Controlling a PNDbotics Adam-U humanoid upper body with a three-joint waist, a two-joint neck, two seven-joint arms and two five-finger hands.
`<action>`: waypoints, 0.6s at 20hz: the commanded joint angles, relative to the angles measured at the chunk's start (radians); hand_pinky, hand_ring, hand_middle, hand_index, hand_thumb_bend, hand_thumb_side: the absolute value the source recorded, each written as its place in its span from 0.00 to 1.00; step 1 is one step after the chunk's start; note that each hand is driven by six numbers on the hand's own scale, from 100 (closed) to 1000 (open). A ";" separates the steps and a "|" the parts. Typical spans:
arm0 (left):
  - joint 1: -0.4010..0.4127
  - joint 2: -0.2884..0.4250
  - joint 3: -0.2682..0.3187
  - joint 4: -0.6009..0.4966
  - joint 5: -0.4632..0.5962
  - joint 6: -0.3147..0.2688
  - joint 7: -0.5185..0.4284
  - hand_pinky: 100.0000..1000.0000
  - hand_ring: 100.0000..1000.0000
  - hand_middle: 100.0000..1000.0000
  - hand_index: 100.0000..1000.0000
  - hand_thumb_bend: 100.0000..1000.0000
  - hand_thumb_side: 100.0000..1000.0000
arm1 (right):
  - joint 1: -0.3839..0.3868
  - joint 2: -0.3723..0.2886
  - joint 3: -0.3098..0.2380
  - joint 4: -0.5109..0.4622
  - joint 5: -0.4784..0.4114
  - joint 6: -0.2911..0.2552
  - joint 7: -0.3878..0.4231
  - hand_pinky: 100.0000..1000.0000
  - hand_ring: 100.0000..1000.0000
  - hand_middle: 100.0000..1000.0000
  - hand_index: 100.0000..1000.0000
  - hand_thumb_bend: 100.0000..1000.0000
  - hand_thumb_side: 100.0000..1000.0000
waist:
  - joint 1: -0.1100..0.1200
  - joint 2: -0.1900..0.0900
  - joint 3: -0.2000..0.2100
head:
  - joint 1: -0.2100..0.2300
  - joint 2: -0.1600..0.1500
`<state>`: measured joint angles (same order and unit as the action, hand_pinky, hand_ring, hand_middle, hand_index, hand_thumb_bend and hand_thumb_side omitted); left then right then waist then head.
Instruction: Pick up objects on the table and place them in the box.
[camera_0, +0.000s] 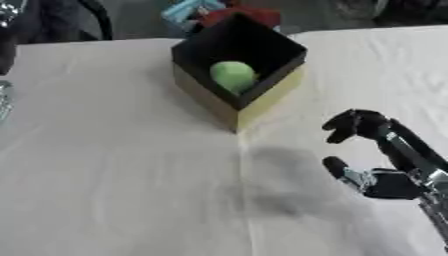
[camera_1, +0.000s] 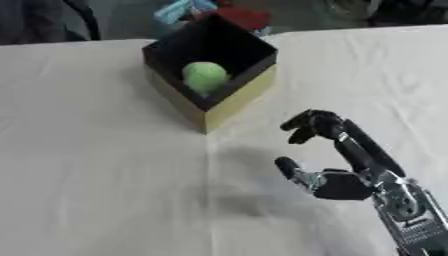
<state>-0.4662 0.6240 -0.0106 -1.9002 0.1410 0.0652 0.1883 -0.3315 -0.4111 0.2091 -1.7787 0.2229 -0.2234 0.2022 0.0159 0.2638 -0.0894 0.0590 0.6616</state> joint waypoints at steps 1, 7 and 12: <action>0.040 -0.017 0.033 -0.035 0.009 -0.009 0.015 0.64 0.55 0.51 0.73 0.68 0.80 | -0.011 -0.026 -0.030 -0.032 0.010 0.006 -0.036 0.58 0.57 0.64 0.74 0.29 0.43 | -0.003 -0.019 0.006 | -0.003 -0.005; 0.137 -0.094 0.033 -0.042 -0.045 -0.019 -0.028 0.64 0.57 0.53 0.74 0.67 0.81 | -0.004 -0.018 -0.057 -0.042 0.015 0.018 -0.103 0.57 0.58 0.65 0.74 0.29 0.42 | -0.013 -0.023 0.022 | 0.013 0.029; 0.187 -0.147 0.027 -0.017 -0.075 -0.016 -0.062 0.65 0.58 0.53 0.74 0.66 0.83 | 0.002 -0.012 -0.065 -0.045 0.014 0.024 -0.148 0.57 0.58 0.65 0.76 0.29 0.41 | -0.023 -0.022 0.028 | 0.026 0.063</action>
<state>-0.2734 0.4731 0.0098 -1.9108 0.0733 0.0503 0.1351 -0.3240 -0.4104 0.1557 -1.7981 0.2302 -0.2006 0.0675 -0.0099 0.2588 -0.0611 0.0805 0.7117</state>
